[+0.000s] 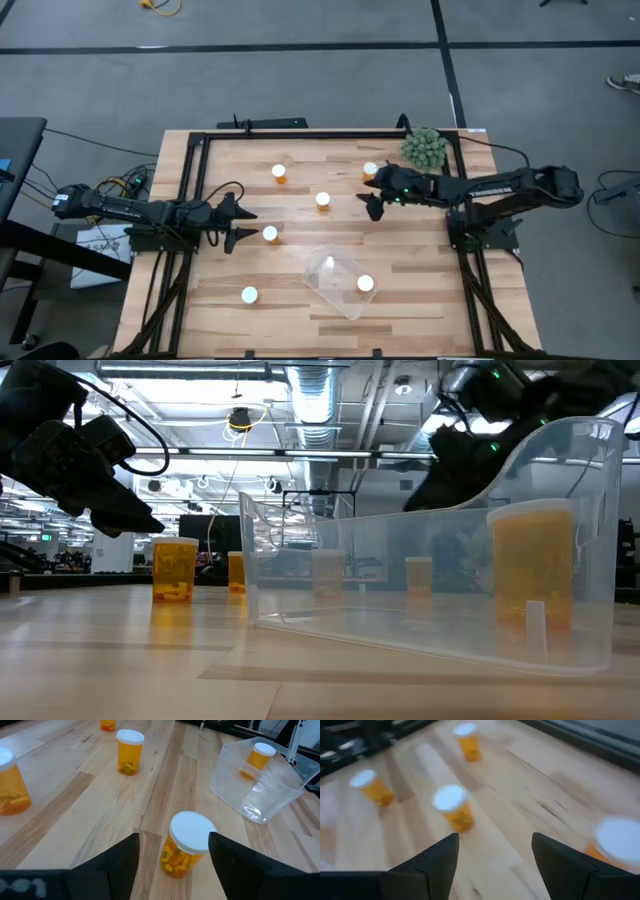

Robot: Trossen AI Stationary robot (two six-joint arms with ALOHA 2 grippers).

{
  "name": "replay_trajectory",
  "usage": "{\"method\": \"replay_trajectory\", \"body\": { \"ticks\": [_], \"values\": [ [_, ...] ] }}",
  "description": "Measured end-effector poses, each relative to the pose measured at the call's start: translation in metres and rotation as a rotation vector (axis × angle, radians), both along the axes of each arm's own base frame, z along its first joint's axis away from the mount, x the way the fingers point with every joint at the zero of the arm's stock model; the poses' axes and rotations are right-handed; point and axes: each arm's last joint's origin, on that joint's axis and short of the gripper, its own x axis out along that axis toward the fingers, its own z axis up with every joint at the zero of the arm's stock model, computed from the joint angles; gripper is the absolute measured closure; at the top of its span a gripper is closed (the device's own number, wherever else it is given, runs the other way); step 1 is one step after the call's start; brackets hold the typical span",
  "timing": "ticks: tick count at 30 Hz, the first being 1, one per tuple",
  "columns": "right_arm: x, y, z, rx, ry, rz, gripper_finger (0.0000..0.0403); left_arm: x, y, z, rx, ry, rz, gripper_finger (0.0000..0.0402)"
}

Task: Pick and place pill bottles into a basket
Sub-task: Put the orange pill bottle into the transparent container

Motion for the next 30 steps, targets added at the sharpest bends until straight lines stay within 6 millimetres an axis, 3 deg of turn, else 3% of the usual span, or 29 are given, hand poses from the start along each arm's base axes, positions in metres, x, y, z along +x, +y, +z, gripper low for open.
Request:
{"method": "replay_trajectory", "body": {
  "ticks": [5, 12, 22, 30],
  "values": [
    [-0.020, 0.006, -0.020, -0.014, 0.000, -0.116, 0.0157, 0.000, 0.000, 0.000, 0.000, 0.001, 0.000, 0.0175],
    [-0.031, 0.013, -0.042, -0.128, 0.092, -0.272, 0.0157, 0.000, 0.000, 0.000, 0.000, 0.000, 0.000, 0.0175],
    [-0.015, -0.002, -0.069, -0.172, 0.102, -0.375, 0.0157, 0.000, 0.000, 0.000, 0.000, 0.001, 0.000, 0.0175],
    [-0.010, -0.018, -0.078, -0.202, 0.086, -0.407, 0.0157, 0.000, 0.000, 0.000, 0.000, 0.000, 0.000, 0.0175]
  ]
}}
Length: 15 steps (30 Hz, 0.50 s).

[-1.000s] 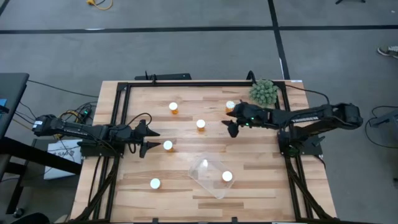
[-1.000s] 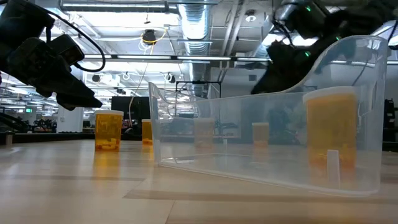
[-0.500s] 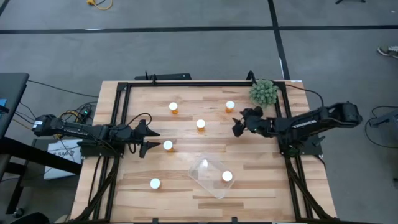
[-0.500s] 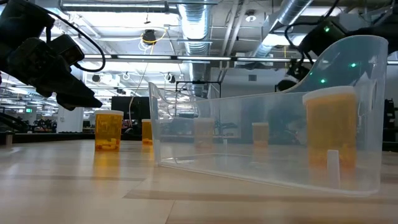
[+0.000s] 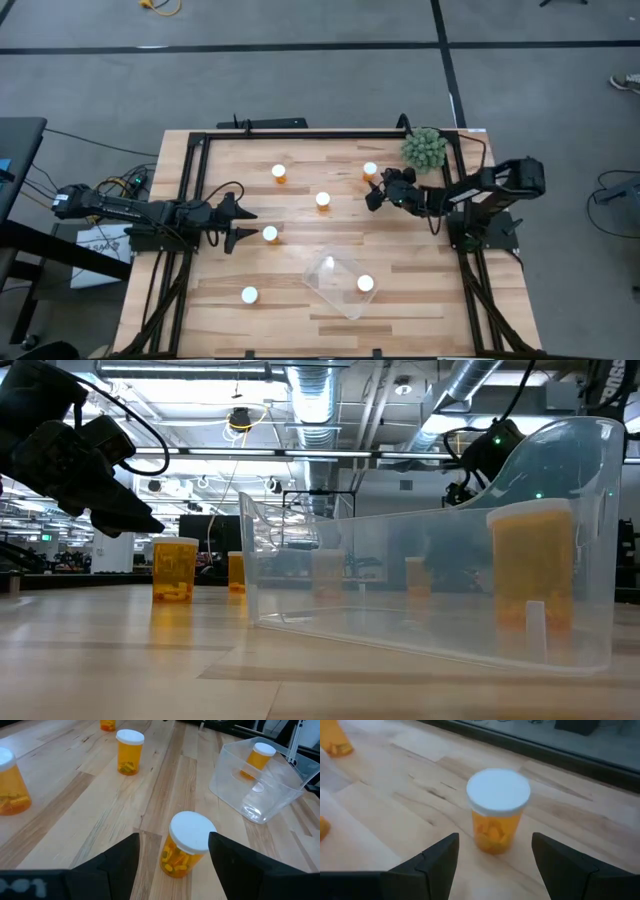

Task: Pick and place pill bottles into a basket
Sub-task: Put the orange pill bottle into the transparent container

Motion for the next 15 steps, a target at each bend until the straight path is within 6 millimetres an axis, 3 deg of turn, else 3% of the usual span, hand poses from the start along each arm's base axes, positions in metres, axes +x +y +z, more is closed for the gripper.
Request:
{"method": "replay_trajectory", "body": {
  "ticks": [15],
  "values": [
    [0.009, -0.033, 0.008, -0.005, -0.024, 0.099, 0.0157, 0.000, 0.000, 0.000, 0.000, 0.000, 0.000, 0.0175]
  ]
}}
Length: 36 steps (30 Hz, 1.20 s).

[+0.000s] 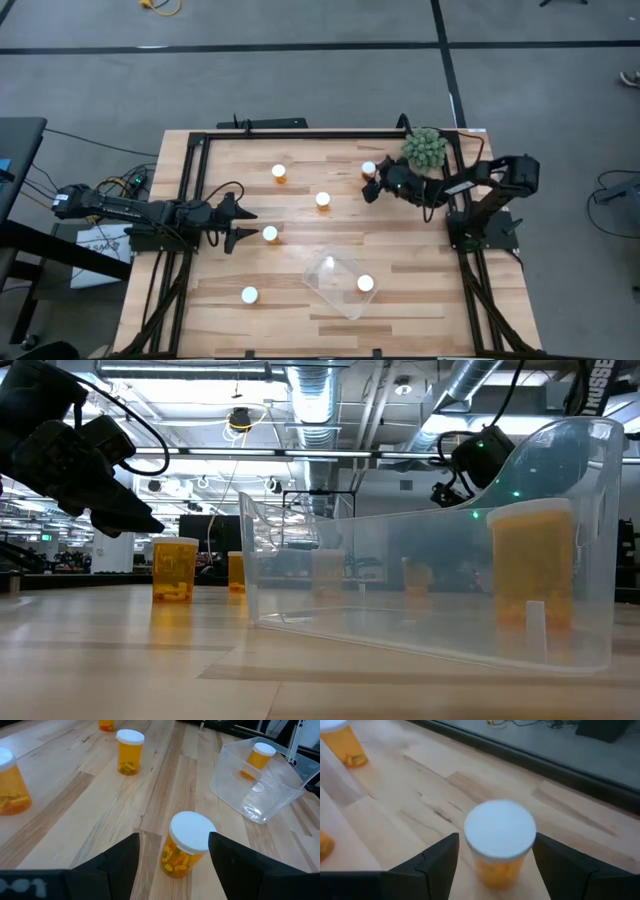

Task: Pick and place pill bottles into a basket
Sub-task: Put the orange pill bottle into the transparent container

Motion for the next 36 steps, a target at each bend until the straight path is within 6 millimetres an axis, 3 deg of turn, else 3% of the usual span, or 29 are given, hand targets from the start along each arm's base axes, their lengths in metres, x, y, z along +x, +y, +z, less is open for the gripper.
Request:
{"method": "replay_trajectory", "body": {
  "ticks": [8, 17, 24, 30, 36],
  "values": [
    [-0.001, -0.015, 0.003, 0.022, -0.016, 0.031, 0.0161, 0.000, 0.000, 0.000, 0.000, 0.000, 0.000, 0.0175],
    [-0.002, -0.017, 0.003, 0.042, -0.017, 0.078, 0.0203, 0.000, 0.000, 0.000, 0.000, 0.000, 0.000, 0.0175],
    [0.002, -0.010, 0.004, 0.048, -0.023, 0.118, 0.0186, 0.000, 0.000, 0.000, 0.000, 0.000, 0.000, 0.0175],
    [0.022, -0.001, 0.017, 0.047, -0.085, 0.196, 0.0196, 0.000, 0.000, 0.000, 0.000, 0.000, 0.000, 0.0175],
    [0.051, 0.015, 0.043, 0.045, -0.165, 0.319, 0.0199, 0.000, 0.000, 0.000, 0.000, 0.000, 0.000, 0.0175]
  ]
}}
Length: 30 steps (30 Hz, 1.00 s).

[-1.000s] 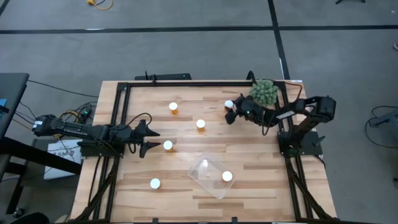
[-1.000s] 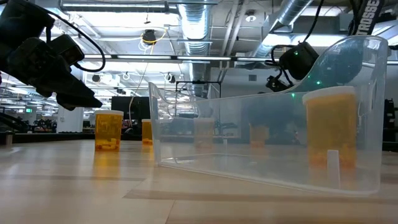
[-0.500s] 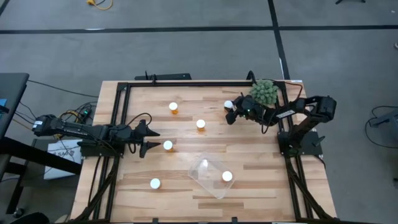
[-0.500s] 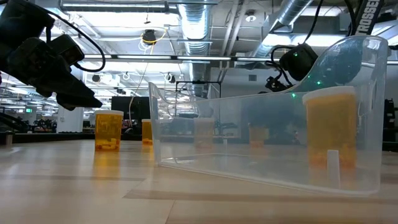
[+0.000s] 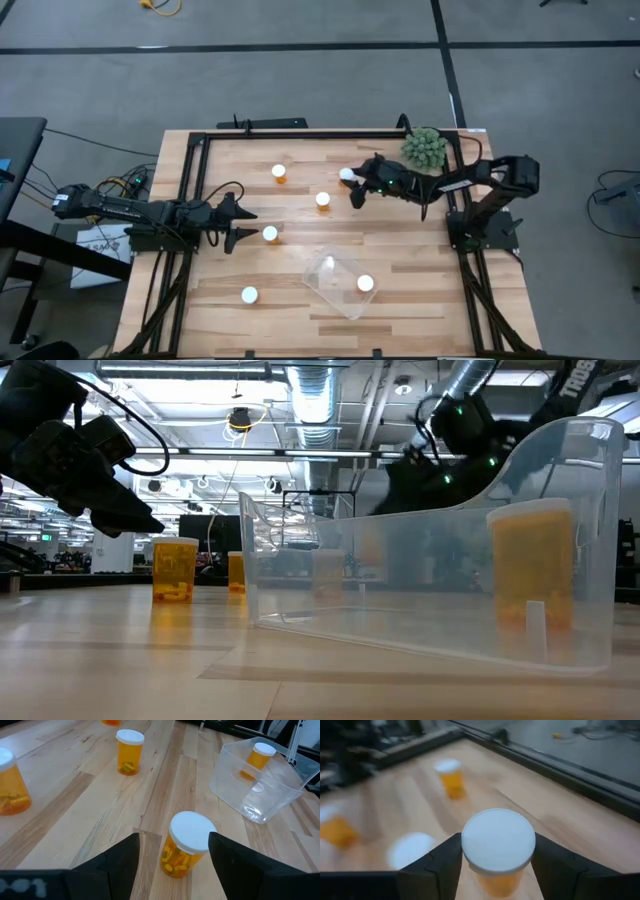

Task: Pick and place pill bottles into a basket
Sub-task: Put the orange pill bottle into the transparent container

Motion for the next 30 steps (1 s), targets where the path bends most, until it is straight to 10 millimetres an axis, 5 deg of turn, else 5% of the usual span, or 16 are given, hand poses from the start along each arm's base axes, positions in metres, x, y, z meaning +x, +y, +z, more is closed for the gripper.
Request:
{"method": "replay_trajectory", "body": {
  "ticks": [7, 15, 21, 30],
  "values": [
    [0.029, 0.030, 0.056, -0.008, -0.100, 0.158, 0.0190, 0.000, 0.000, 0.000, 0.000, 0.000, 0.000, 0.0175],
    [0.032, 0.080, 0.111, 0.008, -0.138, 0.349, 0.0196, 0.000, 0.000, 0.000, 0.000, 0.000, 0.000, 0.0175],
    [0.020, 0.125, 0.124, 0.085, -0.083, 0.482, 0.0192, 0.000, 0.000, 0.000, 0.000, 0.000, 0.000, 0.0175],
    [0.000, 0.182, 0.115, 0.123, 0.038, 0.662, 0.0193, 0.000, 0.000, 0.000, 0.000, 0.000, 0.000, 0.0175]
  ]
}}
